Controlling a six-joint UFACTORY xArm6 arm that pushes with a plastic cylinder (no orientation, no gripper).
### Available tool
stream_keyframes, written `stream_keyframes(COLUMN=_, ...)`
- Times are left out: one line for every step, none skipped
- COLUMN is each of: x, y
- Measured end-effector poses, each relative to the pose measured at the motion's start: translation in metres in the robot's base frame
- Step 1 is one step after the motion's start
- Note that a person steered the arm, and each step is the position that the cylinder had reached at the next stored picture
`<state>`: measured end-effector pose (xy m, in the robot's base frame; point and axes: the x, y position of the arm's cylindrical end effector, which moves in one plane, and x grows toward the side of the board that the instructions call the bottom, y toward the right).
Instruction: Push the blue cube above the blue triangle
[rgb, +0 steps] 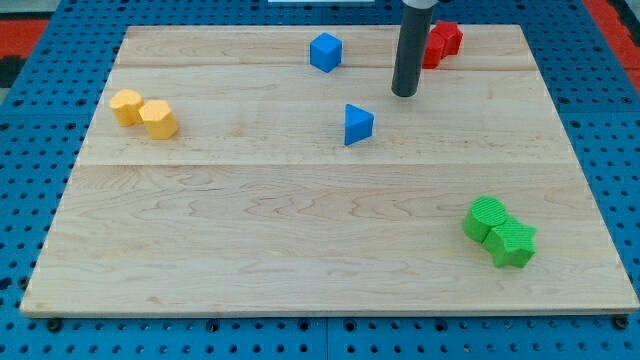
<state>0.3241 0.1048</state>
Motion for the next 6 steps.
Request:
stream_keyframes(x=-0.003, y=0.0)
stream_keyframes(x=-0.04, y=0.005)
stream_keyframes(x=-0.063, y=-0.049)
stream_keyframes(x=-0.092, y=-0.069)
stream_keyframes(x=-0.113, y=-0.077)
stream_keyframes(x=-0.105, y=-0.121)
